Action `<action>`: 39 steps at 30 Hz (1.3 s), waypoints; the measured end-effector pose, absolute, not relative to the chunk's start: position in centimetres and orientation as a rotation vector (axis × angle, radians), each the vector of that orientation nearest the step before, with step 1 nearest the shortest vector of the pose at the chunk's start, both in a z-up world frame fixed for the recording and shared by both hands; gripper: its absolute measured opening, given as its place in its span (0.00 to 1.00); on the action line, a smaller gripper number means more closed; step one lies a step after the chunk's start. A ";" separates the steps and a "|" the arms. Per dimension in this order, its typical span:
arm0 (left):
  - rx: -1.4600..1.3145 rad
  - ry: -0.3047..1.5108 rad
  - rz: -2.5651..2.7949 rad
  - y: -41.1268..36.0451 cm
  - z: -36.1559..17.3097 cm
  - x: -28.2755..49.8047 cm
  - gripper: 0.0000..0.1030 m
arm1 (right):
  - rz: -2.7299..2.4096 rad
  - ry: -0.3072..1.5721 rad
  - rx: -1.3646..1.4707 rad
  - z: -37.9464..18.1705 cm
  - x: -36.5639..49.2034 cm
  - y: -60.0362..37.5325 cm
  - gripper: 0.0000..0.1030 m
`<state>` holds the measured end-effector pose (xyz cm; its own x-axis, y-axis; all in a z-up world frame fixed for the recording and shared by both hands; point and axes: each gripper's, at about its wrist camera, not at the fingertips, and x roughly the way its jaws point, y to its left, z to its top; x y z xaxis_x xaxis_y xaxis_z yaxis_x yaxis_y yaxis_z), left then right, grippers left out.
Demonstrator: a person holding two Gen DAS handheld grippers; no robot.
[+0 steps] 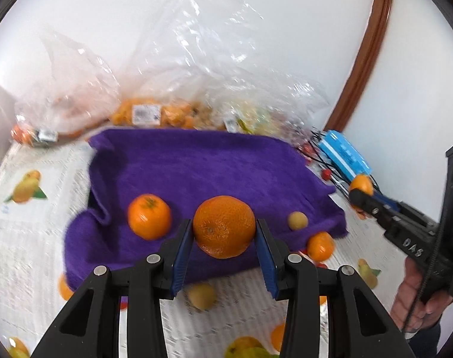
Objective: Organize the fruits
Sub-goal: 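Lower the mandarin onto the towel with the left tool while the right tool lowers the oval orange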
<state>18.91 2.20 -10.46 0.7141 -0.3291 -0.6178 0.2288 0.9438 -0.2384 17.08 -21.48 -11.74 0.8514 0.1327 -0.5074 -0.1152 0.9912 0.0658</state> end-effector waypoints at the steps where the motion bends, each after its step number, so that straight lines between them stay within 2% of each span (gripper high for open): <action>1: -0.145 0.704 -0.298 2.5 -10.0 19.2 0.38 | 0.138 0.522 0.032 -11.2 17.3 -21.3 0.32; 8: -0.148 0.683 -0.235 3.3 -8.6 21.2 0.38 | 0.168 0.475 0.017 -9.1 19.4 -20.2 0.32; 12: -0.146 0.684 -0.210 2.8 -9.5 22.1 0.39 | 0.177 0.471 0.003 -9.1 20.7 -19.9 0.32; 24: -0.125 0.729 -0.203 1.0 -12.5 22.2 0.39 | 0.175 0.601 0.021 -14.3 23.6 -20.5 0.32; 39: -0.099 0.761 -0.201 0.2 -13.7 22.6 0.39 | 0.141 0.644 0.022 -15.9 24.8 -20.9 0.32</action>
